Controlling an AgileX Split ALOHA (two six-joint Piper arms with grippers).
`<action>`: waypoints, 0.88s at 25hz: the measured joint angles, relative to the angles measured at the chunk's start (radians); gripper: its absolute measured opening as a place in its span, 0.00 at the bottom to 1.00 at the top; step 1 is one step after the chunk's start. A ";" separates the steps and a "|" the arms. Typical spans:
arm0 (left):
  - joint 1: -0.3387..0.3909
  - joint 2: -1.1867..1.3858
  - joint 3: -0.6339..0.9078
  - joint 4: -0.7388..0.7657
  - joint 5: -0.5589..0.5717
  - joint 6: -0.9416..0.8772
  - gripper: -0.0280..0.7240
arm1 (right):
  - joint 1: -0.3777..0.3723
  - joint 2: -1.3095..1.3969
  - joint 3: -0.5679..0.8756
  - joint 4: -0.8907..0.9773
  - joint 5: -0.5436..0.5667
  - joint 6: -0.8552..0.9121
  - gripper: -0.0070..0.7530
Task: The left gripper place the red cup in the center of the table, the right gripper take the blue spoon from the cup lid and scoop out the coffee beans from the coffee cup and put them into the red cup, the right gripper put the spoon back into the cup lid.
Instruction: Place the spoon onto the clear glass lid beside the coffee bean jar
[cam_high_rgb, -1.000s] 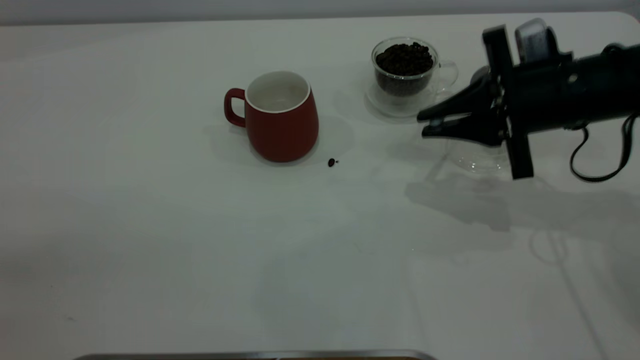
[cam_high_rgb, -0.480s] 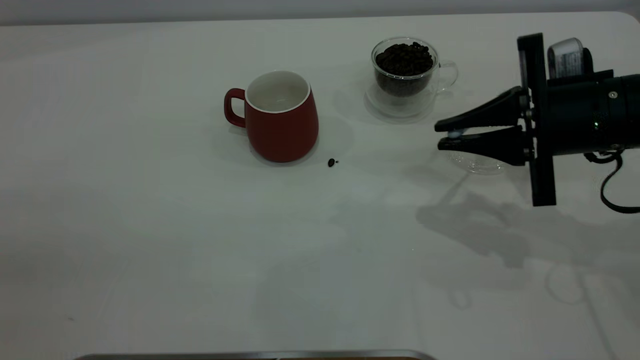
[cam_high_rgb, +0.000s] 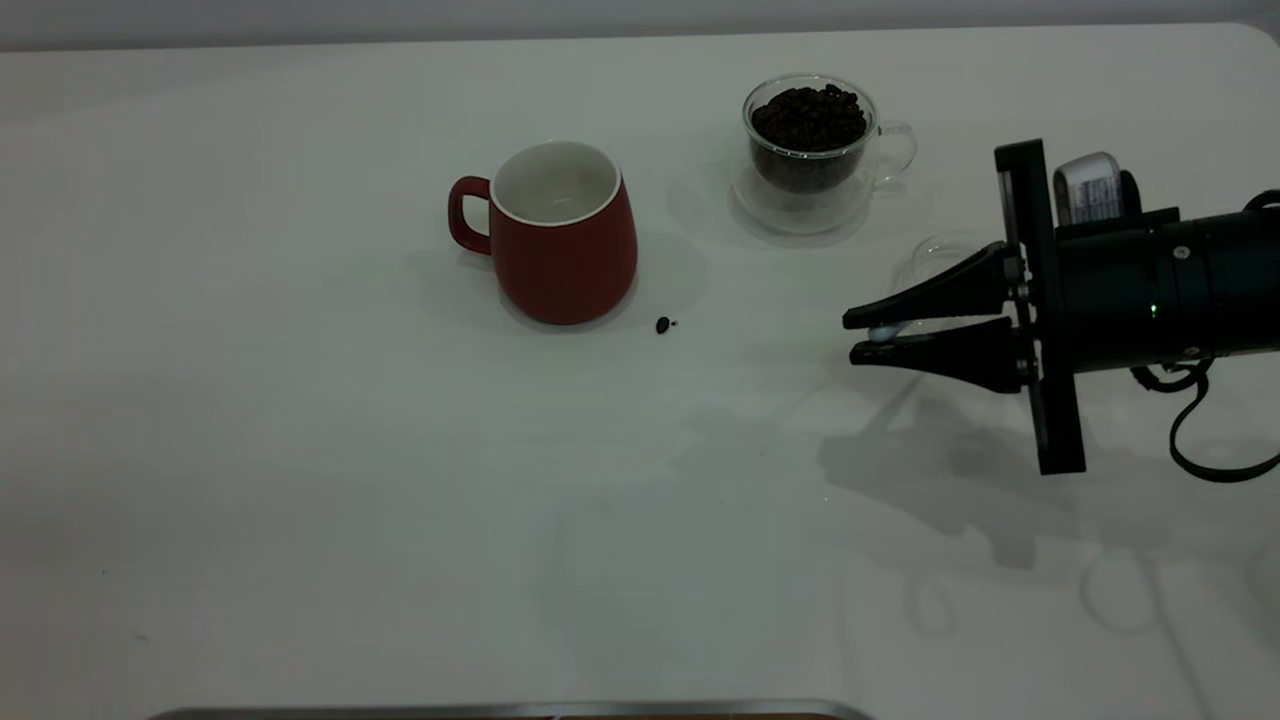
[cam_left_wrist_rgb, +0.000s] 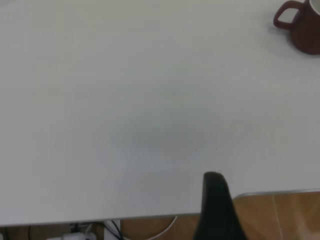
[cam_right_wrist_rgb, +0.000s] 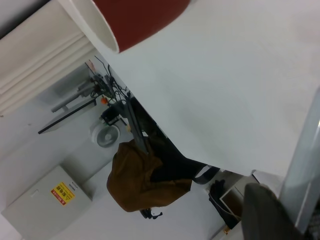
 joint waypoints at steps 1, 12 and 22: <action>0.000 0.000 0.000 0.000 0.000 0.000 0.81 | 0.000 0.007 -0.011 0.000 0.000 0.000 0.16; 0.000 0.000 0.000 0.000 0.000 0.000 0.81 | 0.000 0.103 -0.136 0.000 0.000 0.053 0.16; 0.000 0.000 0.000 0.000 0.000 0.000 0.81 | 0.000 0.168 -0.230 0.000 0.000 0.076 0.16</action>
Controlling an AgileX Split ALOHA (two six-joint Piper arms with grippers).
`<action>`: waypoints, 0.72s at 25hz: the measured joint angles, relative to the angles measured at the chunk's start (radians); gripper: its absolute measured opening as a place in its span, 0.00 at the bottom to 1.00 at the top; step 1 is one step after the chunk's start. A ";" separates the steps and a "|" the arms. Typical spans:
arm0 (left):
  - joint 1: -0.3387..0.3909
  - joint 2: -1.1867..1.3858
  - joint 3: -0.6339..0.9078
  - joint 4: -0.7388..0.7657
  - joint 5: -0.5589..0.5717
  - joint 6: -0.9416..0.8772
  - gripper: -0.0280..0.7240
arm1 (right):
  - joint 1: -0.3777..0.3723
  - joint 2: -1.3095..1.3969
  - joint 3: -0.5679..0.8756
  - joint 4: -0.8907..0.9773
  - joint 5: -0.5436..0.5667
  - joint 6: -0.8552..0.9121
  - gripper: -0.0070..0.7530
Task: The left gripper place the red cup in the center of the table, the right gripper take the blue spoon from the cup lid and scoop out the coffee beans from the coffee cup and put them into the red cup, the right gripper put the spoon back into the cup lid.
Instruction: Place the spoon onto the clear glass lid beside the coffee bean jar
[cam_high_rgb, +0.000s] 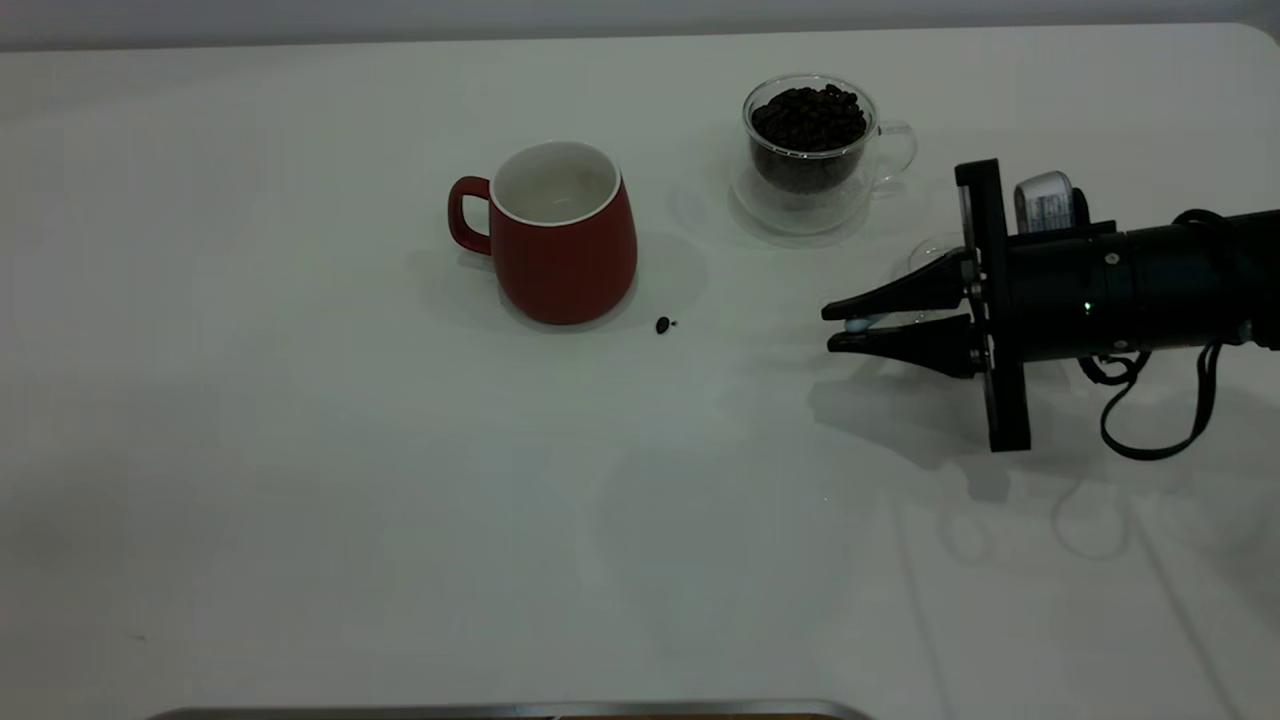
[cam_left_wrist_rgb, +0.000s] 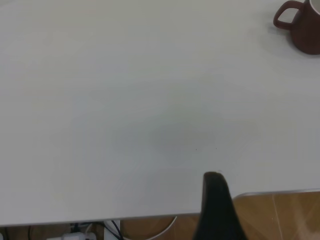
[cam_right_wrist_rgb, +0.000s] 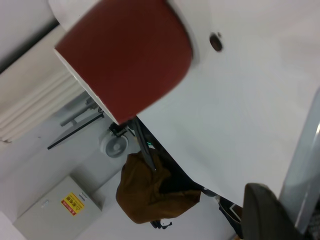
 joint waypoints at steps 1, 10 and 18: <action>0.000 0.000 0.000 0.000 0.000 0.000 0.81 | 0.000 0.001 -0.008 0.000 0.000 0.000 0.16; 0.000 0.000 0.000 0.000 0.000 0.002 0.81 | 0.000 0.002 -0.033 0.000 0.000 0.008 0.16; 0.000 0.000 0.000 0.000 0.000 0.002 0.81 | -0.005 0.002 -0.033 0.000 0.000 0.027 0.16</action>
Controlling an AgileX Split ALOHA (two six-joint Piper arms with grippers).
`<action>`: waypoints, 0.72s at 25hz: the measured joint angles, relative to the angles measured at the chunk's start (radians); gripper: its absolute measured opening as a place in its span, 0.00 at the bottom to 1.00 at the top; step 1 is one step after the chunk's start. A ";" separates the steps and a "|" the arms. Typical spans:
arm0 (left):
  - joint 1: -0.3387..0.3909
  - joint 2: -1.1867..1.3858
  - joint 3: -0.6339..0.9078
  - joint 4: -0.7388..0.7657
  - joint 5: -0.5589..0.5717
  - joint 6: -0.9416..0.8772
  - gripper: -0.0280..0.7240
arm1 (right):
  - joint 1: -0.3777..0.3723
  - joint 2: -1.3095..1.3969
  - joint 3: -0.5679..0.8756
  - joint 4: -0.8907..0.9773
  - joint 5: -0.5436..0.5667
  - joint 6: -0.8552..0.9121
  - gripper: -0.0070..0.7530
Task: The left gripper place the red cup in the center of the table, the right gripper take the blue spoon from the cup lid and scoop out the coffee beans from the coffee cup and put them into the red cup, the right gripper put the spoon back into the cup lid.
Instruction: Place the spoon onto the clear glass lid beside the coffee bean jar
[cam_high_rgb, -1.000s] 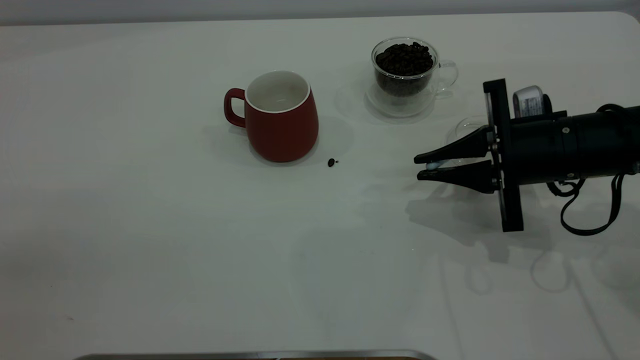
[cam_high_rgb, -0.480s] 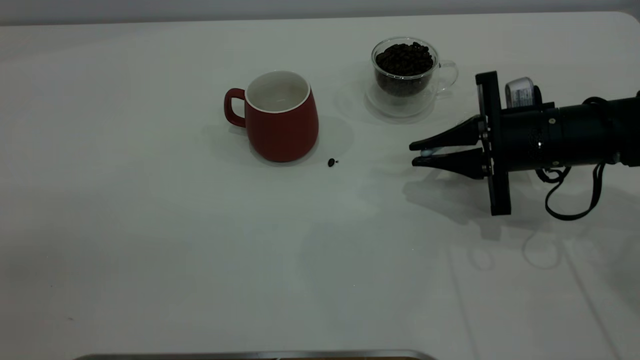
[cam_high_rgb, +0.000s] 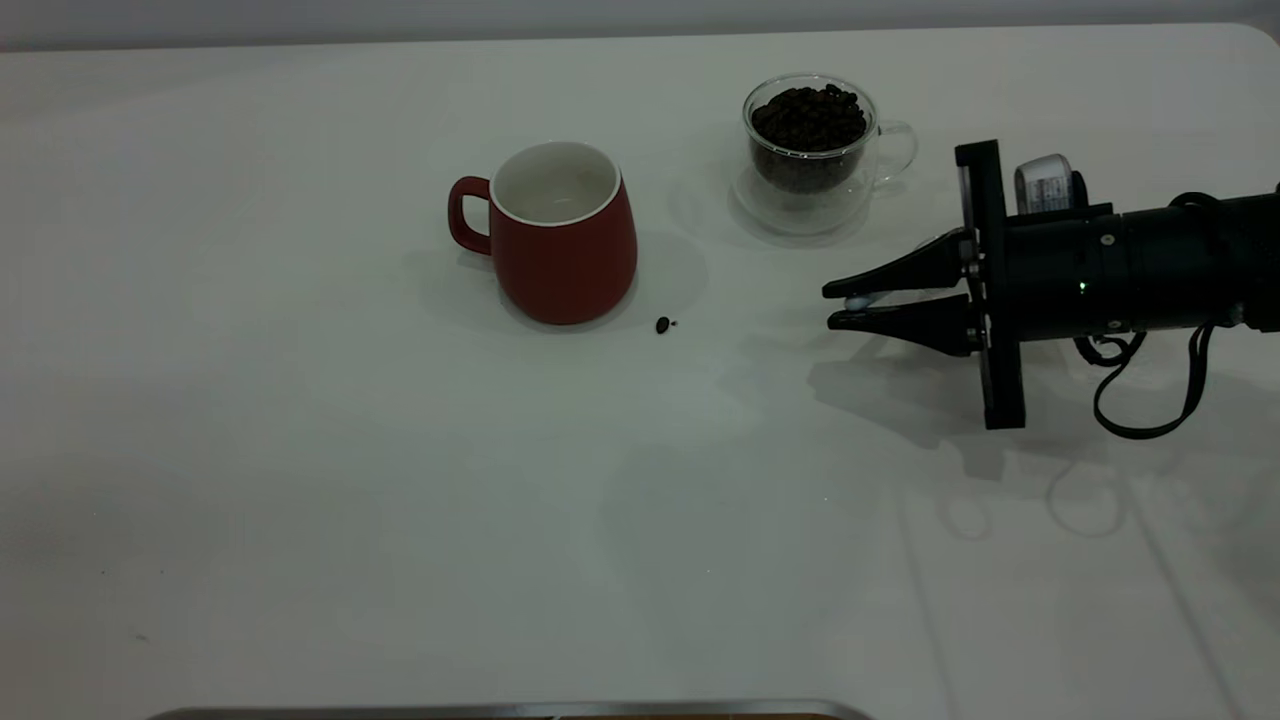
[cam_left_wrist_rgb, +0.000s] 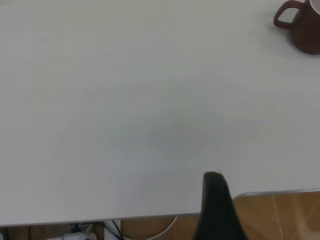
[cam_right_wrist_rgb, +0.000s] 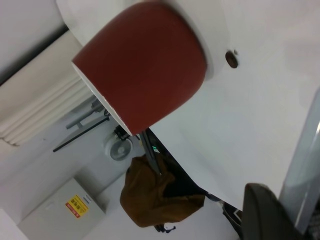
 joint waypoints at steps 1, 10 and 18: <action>0.000 0.000 0.000 0.000 0.000 0.000 0.81 | -0.002 0.000 0.000 0.000 0.000 0.007 0.16; 0.000 0.000 0.000 0.000 0.000 -0.001 0.81 | -0.031 0.000 0.000 0.000 0.000 0.056 0.16; 0.000 0.000 0.000 0.000 0.000 -0.002 0.81 | -0.052 0.000 0.000 0.000 0.000 0.058 0.16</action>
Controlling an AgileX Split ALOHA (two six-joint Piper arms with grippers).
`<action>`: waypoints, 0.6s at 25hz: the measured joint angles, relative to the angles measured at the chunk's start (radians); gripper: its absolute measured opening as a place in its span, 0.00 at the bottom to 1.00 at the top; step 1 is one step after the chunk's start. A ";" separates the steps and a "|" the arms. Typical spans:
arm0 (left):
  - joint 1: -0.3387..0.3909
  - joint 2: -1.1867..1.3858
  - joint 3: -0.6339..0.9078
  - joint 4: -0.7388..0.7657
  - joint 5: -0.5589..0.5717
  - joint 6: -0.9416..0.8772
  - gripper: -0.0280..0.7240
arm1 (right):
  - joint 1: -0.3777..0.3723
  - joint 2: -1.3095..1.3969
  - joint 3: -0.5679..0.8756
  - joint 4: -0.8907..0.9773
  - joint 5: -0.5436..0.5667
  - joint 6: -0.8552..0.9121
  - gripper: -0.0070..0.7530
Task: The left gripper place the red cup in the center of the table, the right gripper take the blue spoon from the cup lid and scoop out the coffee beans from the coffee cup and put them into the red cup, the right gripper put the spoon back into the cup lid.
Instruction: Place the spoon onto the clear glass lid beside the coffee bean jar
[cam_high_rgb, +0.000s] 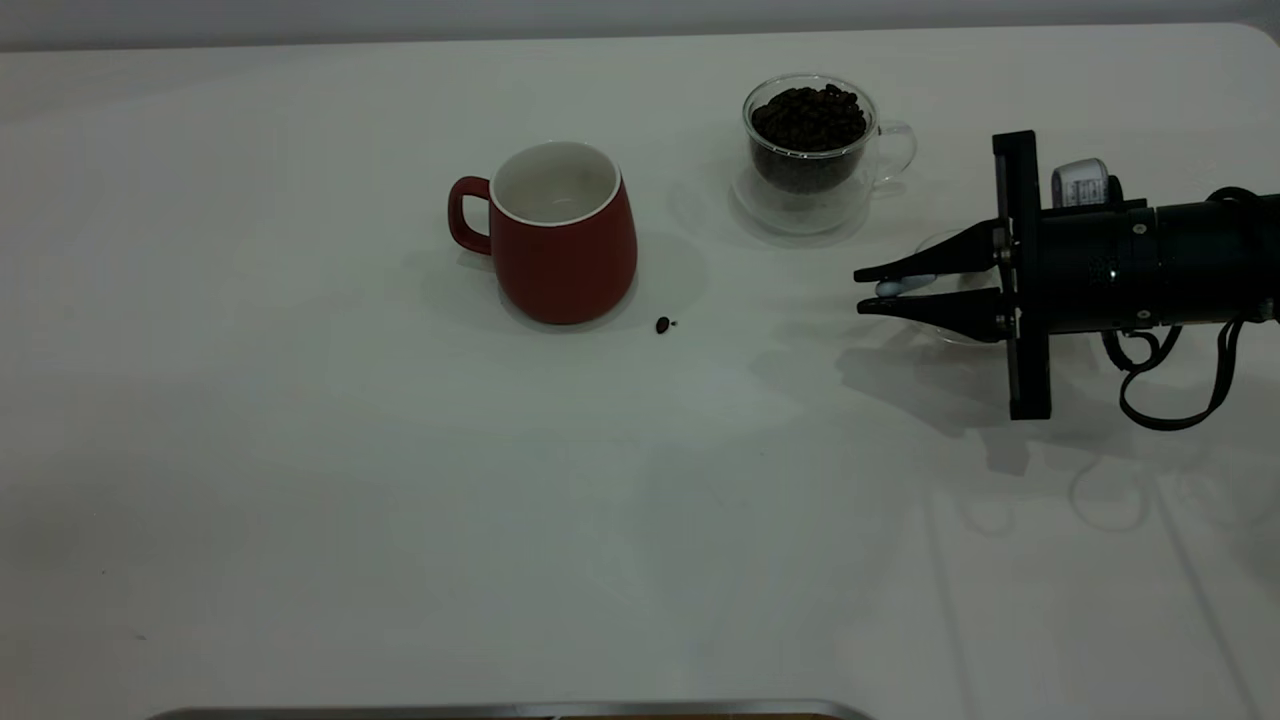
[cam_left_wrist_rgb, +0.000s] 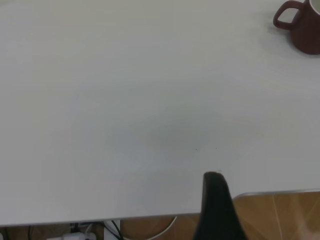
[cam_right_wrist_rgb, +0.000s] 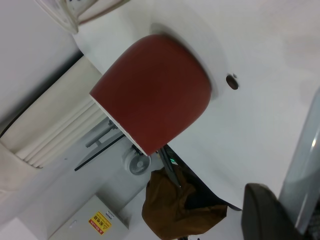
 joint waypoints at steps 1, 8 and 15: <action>0.000 0.000 0.000 0.000 0.000 0.000 0.81 | -0.001 0.000 0.000 0.000 0.000 0.000 0.16; 0.000 0.000 0.000 0.000 0.000 0.000 0.81 | -0.001 0.000 0.000 0.000 0.000 0.000 0.18; 0.000 0.000 0.000 0.000 0.000 0.000 0.81 | -0.001 0.000 0.000 0.000 0.000 0.001 0.27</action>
